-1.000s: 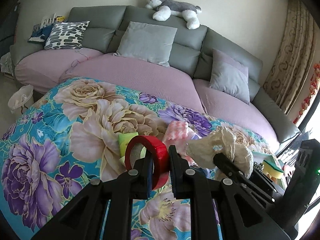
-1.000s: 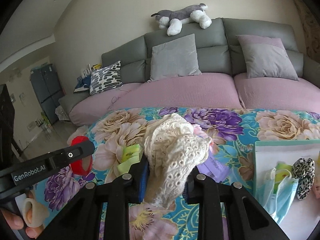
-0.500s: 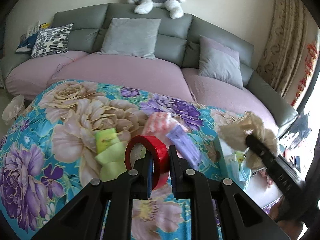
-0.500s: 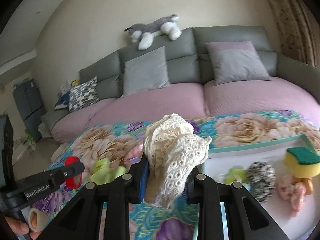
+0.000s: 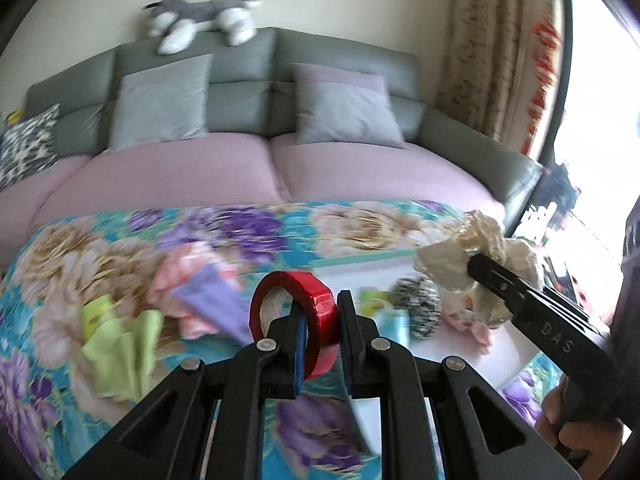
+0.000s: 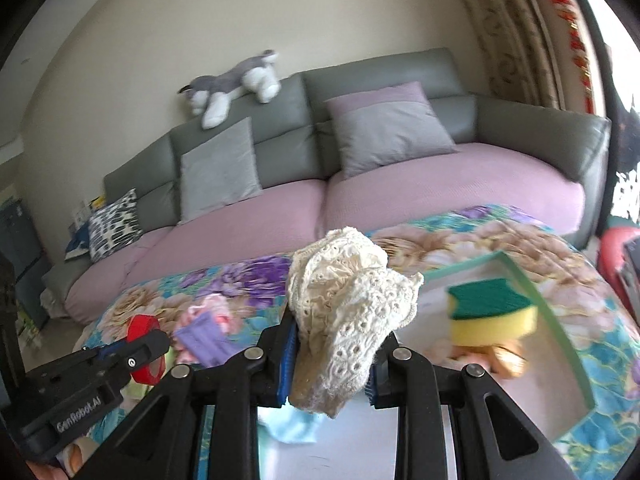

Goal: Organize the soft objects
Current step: 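Carry the red hair tie and cream lace fabric over the tray with both grippers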

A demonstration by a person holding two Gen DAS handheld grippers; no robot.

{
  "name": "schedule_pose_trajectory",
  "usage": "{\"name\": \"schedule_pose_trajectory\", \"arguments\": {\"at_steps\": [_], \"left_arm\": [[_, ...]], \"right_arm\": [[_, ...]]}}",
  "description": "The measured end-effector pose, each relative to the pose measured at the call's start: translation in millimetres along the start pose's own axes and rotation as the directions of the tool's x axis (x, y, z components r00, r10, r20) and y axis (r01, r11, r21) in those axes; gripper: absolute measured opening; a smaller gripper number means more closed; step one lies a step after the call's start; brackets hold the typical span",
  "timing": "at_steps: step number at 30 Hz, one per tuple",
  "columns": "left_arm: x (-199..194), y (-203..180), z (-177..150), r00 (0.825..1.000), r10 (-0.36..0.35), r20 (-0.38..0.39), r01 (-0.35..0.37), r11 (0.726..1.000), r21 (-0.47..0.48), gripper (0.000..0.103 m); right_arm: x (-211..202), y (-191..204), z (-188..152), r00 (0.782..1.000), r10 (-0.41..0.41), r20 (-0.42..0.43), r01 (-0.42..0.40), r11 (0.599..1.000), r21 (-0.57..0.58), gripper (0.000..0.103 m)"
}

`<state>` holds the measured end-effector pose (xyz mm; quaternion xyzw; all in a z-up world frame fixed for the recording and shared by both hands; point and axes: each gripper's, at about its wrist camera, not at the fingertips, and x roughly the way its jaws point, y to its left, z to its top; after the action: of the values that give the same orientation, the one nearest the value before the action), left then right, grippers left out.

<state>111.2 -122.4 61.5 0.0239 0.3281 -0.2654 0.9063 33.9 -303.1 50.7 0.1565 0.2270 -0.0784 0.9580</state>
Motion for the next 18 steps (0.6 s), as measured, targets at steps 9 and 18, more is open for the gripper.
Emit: {"name": "schedule_pose_trajectory", "arguments": {"at_steps": [9, 18], "left_arm": [[16.3, -50.6, -0.2, 0.998, -0.041, -0.052, 0.046, 0.993, 0.105, 0.015], [44.5, -91.7, -2.9, 0.988, -0.092, -0.124, 0.115, 0.976, 0.187, 0.015]], "right_arm": [[-19.8, -39.3, -0.8, 0.998, -0.069, -0.006, 0.069, 0.997, 0.046, 0.029], [-23.9, -64.6, -4.2, 0.991, -0.117, -0.058, 0.121, 0.99, 0.067, 0.029]]}}
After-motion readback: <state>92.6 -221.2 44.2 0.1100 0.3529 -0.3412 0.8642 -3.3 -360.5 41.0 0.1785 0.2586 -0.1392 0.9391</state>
